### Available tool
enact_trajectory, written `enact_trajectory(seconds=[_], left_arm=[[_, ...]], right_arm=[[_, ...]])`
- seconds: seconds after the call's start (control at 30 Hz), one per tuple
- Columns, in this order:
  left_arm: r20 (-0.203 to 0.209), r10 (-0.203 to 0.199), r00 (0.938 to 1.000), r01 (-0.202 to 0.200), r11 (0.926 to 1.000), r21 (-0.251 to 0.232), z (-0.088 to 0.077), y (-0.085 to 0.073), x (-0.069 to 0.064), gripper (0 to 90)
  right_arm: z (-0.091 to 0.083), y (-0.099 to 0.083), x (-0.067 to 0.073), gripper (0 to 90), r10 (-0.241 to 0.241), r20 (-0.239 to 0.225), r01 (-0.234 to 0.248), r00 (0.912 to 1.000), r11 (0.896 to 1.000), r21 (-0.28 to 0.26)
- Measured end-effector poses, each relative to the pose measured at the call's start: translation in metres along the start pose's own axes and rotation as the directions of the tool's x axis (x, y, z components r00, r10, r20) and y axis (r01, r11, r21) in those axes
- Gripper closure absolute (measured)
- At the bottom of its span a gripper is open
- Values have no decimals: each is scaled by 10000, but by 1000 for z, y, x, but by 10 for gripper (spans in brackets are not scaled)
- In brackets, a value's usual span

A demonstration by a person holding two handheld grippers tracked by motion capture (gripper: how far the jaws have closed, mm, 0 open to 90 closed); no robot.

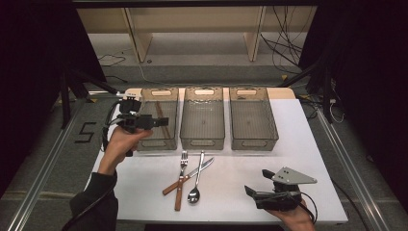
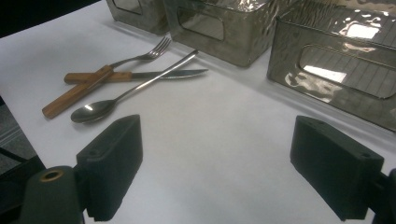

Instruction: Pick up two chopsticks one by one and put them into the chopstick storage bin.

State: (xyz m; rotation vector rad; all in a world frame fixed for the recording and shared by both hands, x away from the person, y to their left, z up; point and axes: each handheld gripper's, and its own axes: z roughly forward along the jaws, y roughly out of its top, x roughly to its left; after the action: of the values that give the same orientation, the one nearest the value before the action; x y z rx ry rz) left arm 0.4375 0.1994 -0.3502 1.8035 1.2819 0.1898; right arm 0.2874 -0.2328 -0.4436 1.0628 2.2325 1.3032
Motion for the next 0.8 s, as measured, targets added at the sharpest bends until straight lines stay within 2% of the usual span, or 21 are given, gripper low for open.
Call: enact_trajectory(seconds=[0.1, 0.33, 0.53, 0.57, 0.8], left_arm=[[54, -22, 10000, 23, 9999, -120, -2, -14, -5, 186], [-113, 198, 9997, -197, 9997, 120, 4, -40, -10, 186], [251, 204, 9995, -204, 9998, -5, 6, -62, -11, 182], [313, 218, 9993, -222, 9997, 115, 7, -66, -11, 181], [276, 246, 9993, -246, 9997, 6, 7, -84, -10, 174]], right_arm=[[1, 0, 1, 178, -15, -1, 15, 10000, 10000, 19], [3, 0, 2, 178, -43, -43, 43, 10000, 10000, 60], [5, 0, 5, 179, -58, -33, 59, 10000, 9999, 99], [5, 0, 6, 180, -59, -39, 60, 10000, 9999, 148], [11, 3, 11, 186, -140, -99, 142, 9999, 9996, 239]])
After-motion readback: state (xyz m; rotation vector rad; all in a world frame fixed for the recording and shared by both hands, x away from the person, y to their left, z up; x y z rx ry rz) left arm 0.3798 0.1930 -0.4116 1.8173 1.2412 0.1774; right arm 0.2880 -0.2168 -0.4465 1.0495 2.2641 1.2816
